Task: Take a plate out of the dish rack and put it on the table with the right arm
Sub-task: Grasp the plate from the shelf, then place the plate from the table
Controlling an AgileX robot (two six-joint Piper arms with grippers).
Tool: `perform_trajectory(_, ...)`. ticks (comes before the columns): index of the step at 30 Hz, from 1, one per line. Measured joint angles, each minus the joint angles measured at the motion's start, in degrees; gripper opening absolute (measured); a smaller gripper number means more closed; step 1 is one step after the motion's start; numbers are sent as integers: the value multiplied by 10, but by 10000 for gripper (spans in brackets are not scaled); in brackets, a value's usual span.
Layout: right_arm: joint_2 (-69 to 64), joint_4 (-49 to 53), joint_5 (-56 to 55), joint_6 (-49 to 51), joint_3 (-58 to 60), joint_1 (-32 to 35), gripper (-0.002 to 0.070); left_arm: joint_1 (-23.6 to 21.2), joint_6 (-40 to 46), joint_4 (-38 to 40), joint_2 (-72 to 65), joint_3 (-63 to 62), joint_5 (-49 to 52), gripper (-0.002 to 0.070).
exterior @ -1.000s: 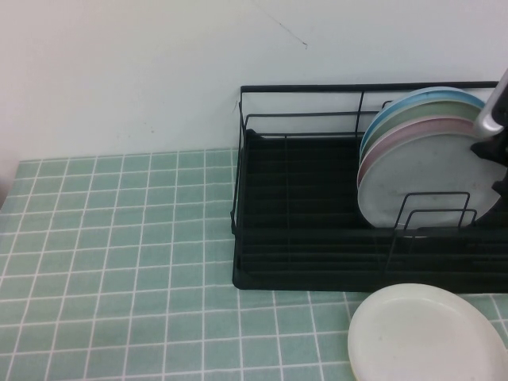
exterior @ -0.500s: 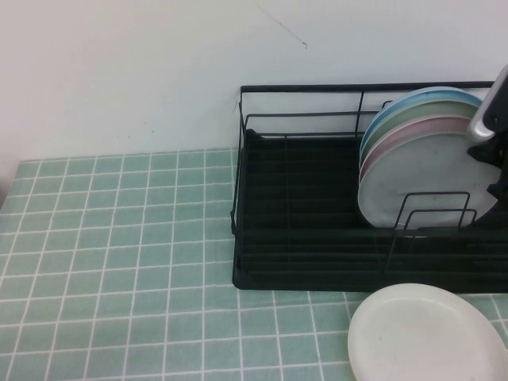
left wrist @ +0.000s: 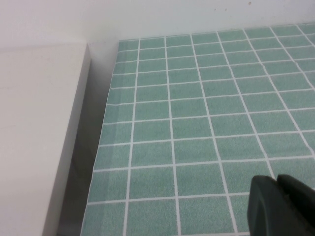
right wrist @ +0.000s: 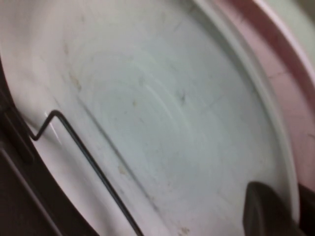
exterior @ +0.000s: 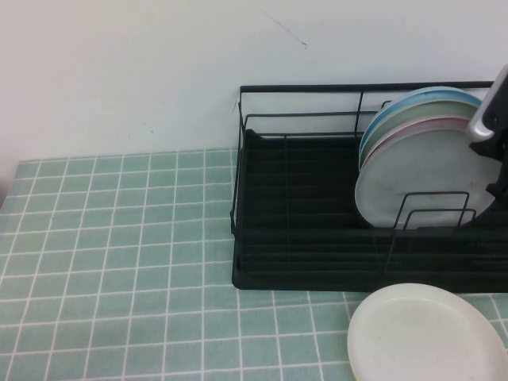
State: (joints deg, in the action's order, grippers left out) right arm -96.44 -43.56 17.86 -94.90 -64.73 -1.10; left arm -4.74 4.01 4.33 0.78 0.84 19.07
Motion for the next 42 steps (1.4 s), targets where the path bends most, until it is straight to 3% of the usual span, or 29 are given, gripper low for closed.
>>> perform_trajectory(8,92,-3,21,39,0,0,49,0,0,0,0,0,0,-3)
perform_trajectory(14,213,17,81,143,0,0,46,0,0,0,0,0,0,-3)
perform_trajectory(19,312,89,171,339,0,0,46,0,0,0,0,0,0,-3)
perform_trajectory(25,355,199,358,616,1,0,43,0,0,0,0,0,0,-3)
perform_trajectory(28,355,222,407,686,30,0,43,0,0,0,0,0,0,-3)
perform_trajectory(36,350,221,354,731,181,0,43,0,0,0,0,0,0,-3)
perform_trajectory(42,286,214,328,728,221,0,42,0,0,0,0,0,0,-3)
